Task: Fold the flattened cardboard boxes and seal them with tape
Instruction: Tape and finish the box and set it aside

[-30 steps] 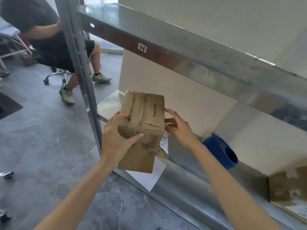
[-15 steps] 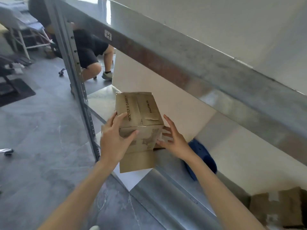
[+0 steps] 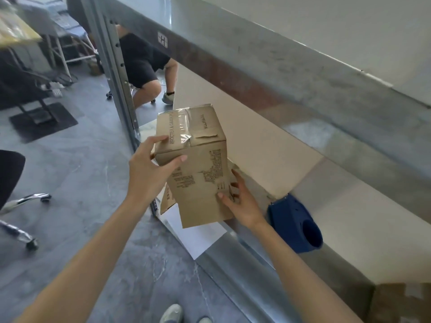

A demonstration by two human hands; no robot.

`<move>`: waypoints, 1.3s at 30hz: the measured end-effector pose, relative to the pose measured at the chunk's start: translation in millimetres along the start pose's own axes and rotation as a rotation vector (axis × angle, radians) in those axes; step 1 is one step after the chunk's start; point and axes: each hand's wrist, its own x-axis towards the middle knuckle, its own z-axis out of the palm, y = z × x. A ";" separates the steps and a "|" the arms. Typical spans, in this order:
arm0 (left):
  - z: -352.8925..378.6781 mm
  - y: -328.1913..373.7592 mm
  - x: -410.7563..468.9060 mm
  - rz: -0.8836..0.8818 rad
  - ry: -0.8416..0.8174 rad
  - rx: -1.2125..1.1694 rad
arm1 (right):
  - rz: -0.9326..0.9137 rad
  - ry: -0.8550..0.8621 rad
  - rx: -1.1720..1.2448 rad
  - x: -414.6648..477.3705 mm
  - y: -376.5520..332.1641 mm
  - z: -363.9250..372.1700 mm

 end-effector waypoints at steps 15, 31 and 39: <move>83.4 -23.8 -61.1 0.197 -0.129 0.187 | -0.131 0.191 -0.095 -17.4 0.2 -65.4; 100.1 -18.9 -66.5 0.273 -0.185 0.249 | -0.283 0.198 -0.319 -9.3 -24.3 -89.0; 78.4 2.6 -61.0 0.286 -0.267 0.401 | -0.293 0.213 -0.435 -21.6 -32.5 -94.8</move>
